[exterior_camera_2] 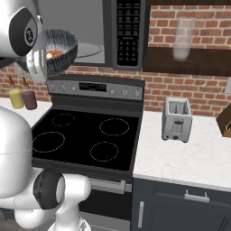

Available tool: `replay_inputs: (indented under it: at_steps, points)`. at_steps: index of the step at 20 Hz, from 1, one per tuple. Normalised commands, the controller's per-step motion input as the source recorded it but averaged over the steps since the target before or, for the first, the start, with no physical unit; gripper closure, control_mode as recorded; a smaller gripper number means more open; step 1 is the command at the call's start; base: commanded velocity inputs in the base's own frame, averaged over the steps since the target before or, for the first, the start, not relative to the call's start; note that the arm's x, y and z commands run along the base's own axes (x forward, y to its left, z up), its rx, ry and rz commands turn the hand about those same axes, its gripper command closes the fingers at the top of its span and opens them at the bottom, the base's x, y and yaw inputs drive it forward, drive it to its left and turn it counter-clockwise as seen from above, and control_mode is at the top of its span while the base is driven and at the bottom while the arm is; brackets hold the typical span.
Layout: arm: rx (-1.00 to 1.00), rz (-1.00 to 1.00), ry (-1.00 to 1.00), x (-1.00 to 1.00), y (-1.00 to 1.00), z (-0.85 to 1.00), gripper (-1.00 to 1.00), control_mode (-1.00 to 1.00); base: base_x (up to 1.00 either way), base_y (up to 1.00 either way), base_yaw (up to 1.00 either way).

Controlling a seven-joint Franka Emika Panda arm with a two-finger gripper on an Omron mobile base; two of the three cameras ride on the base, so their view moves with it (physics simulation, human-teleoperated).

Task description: Open the microwave, place the bowl with waffle inside the microwave, then close the microwave door and turn it on.

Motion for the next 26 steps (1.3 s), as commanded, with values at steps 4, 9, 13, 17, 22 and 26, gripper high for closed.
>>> replay_inputs:
  at_steps: [4, 9, 13, 17, 22, 26]
  points:
    - [0.0, -0.04, -0.2, 0.35, 0.08, 0.23, 1.0, -1.0, 0.0, 0.0, 0.0]
    - [0.0, 0.0, -0.04, 0.44, 0.28, 0.21, 1.0, -1.0, 0.0, 0.0, 0.0]
    - [0.0, 0.0, 0.06, 0.61, 0.39, 0.07, 1.0, -1.0, 0.0, 0.0, 0.0]
    - [-0.04, 0.0, 0.16, 0.77, 0.42, 0.0, 1.0, -1.0, 0.0, 0.0, 0.0]
    - [-0.02, 0.0, 0.06, 0.83, 0.31, 0.0, 1.0, -1.0, 0.0, 0.0, 0.0]
    - [0.0, 0.0, 0.0, 0.83, 0.19, -0.1, 1.0, -1.0, 0.0, 0.0, 0.0]
